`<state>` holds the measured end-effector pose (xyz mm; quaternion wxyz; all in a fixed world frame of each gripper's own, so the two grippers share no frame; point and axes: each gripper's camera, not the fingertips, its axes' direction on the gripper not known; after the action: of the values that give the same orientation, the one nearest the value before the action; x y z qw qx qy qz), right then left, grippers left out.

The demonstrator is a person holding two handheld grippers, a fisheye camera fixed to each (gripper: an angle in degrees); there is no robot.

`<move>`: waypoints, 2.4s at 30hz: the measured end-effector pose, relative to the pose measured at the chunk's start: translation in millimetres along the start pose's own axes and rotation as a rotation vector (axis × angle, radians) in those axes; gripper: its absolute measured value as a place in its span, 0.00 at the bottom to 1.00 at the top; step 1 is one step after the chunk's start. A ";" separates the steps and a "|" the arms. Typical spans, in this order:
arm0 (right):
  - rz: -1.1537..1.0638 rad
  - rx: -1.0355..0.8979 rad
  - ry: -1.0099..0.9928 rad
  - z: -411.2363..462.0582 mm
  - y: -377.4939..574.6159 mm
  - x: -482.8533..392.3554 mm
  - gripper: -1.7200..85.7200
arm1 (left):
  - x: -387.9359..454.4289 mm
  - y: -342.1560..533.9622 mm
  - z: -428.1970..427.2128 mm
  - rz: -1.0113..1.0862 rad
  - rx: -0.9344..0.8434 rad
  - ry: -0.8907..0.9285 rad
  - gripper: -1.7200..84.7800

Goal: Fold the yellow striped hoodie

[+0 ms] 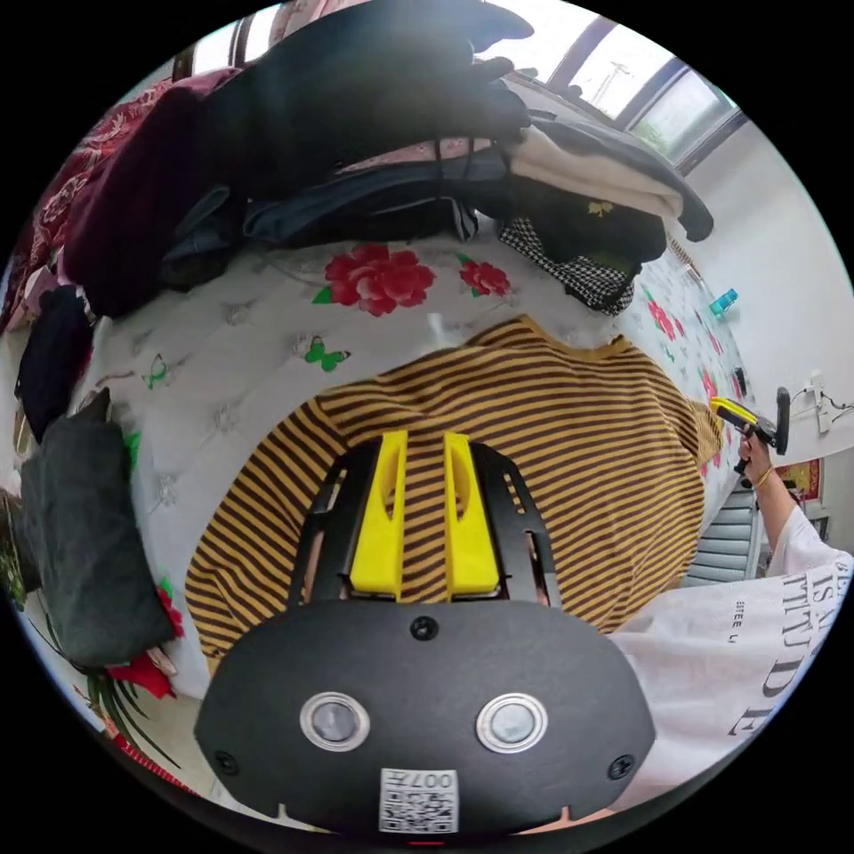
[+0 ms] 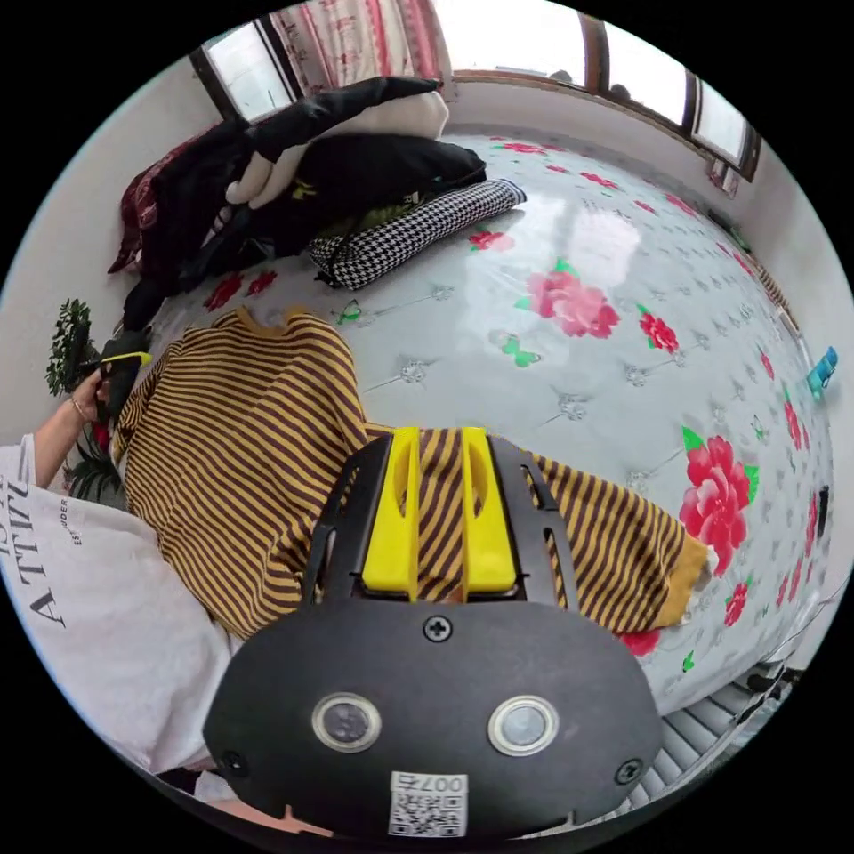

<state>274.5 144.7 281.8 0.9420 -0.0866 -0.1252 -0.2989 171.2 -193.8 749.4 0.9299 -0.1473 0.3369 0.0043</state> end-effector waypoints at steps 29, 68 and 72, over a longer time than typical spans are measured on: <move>0.304 -0.007 -0.221 -26.4 11.3 72.2 0.09 | -29.9 18.1 12.5 -0.093 0.055 0.010 0.10; 0.031 -0.166 -0.378 -46.3 193.9 -22.3 0.09 | -89.0 297.1 -62.8 -0.006 -0.042 0.324 0.01; 0.111 -0.320 -0.506 16.2 208.4 -11.9 0.14 | -103.4 300.3 -63.7 -0.050 -0.032 0.294 0.01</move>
<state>384.1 323.0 275.4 0.8703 -0.3125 -0.3021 -0.2318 19.2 85.2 686.4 0.8679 -0.1695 0.4656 -0.0353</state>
